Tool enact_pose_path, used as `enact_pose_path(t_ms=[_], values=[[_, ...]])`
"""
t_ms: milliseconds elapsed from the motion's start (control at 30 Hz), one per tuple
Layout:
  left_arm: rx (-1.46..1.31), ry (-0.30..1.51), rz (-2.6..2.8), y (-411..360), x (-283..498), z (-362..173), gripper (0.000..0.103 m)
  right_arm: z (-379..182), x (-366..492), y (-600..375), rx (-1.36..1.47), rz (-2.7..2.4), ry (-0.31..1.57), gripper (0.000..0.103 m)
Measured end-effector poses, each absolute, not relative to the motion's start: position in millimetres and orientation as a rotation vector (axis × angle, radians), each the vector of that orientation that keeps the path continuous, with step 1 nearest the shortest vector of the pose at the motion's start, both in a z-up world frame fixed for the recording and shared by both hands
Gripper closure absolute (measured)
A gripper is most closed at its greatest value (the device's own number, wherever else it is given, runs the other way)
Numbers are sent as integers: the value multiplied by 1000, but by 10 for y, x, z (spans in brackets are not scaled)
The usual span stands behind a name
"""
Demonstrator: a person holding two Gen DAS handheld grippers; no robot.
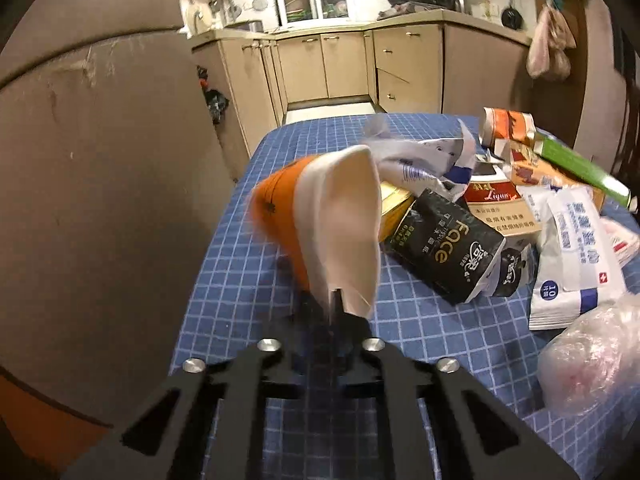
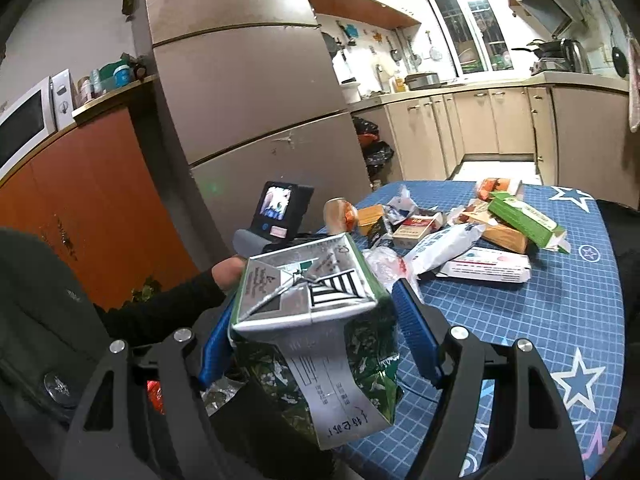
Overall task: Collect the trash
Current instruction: 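Carry the cup and carton with both grippers over the white bucket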
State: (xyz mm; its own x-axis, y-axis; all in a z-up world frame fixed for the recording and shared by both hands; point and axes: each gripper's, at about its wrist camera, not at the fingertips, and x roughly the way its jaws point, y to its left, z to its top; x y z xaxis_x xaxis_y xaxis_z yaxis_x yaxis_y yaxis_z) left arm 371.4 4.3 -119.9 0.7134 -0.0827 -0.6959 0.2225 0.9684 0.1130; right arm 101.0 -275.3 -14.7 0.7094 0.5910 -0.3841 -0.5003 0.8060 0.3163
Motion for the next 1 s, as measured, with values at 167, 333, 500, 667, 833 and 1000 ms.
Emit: enact_pose_path(t_ms=[167, 333, 500, 667, 833, 1000], values=[[166, 738, -177, 135, 3655, -1142, 99, -133, 962, -2794, 197, 560, 491, 33], [155, 719, -181, 204, 3356, -1070, 99, -113, 889, -2839, 193, 518, 489, 33], [139, 699, -198, 235, 2971, -888, 99, -38, 802, -2949, 185, 466, 479, 33], [118, 638, -265, 35, 2537, -555, 99, 51, 676, -3066, 174, 418, 450, 33], [138, 584, -400, -505, 2160, -250, 99, 156, 476, -3265, 166, 361, 416, 33], [184, 553, -527, -1247, 1880, -97, 99, 284, 178, -3610, 159, 253, 383, 33]])
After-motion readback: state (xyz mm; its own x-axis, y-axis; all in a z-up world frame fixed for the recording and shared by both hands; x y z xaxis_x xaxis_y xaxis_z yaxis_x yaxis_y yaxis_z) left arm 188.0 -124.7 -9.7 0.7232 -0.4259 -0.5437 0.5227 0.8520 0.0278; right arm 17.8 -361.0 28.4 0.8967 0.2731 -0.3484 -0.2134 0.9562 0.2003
